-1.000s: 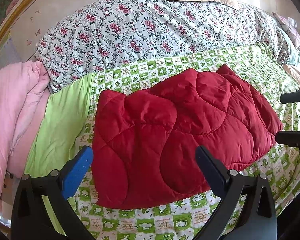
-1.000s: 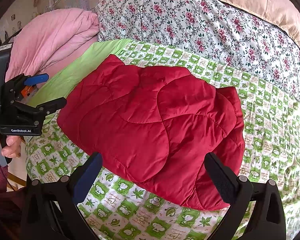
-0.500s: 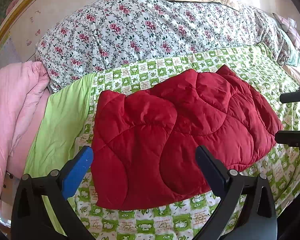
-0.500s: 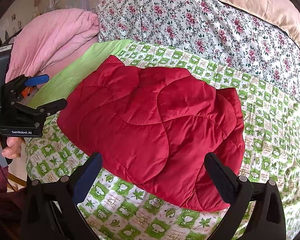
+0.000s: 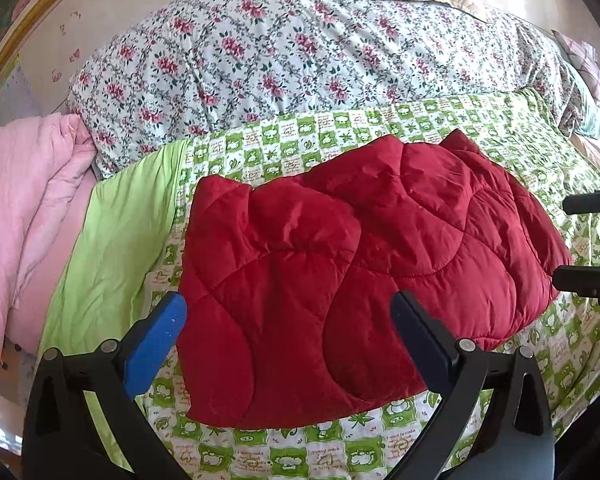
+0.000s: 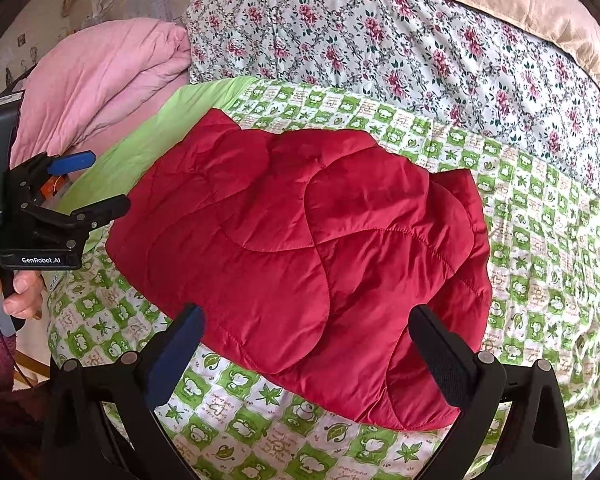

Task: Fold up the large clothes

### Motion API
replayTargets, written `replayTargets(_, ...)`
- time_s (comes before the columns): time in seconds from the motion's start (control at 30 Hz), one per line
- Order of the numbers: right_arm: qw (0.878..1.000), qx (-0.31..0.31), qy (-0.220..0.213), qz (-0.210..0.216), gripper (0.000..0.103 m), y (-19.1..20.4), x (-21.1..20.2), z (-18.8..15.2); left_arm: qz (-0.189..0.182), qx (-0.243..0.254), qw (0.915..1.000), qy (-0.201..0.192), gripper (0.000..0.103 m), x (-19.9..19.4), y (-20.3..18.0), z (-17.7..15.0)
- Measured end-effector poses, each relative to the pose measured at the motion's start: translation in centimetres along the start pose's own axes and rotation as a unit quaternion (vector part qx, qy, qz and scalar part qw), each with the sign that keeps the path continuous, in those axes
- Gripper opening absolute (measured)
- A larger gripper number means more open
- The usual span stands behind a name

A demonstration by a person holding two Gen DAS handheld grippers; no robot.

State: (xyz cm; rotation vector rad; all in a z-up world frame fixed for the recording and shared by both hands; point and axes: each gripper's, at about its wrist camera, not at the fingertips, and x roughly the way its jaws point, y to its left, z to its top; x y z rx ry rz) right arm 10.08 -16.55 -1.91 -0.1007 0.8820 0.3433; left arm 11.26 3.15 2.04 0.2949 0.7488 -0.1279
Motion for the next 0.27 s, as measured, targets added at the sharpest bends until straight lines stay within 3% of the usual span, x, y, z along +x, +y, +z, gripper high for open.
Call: replayTargets(0.27,0.999,0.034,0.011,0.006,0.102,-1.7,1.8,-0.2,0.001,-0.005,1.0,0.005,0.102,0.7,0.3,-0.1)
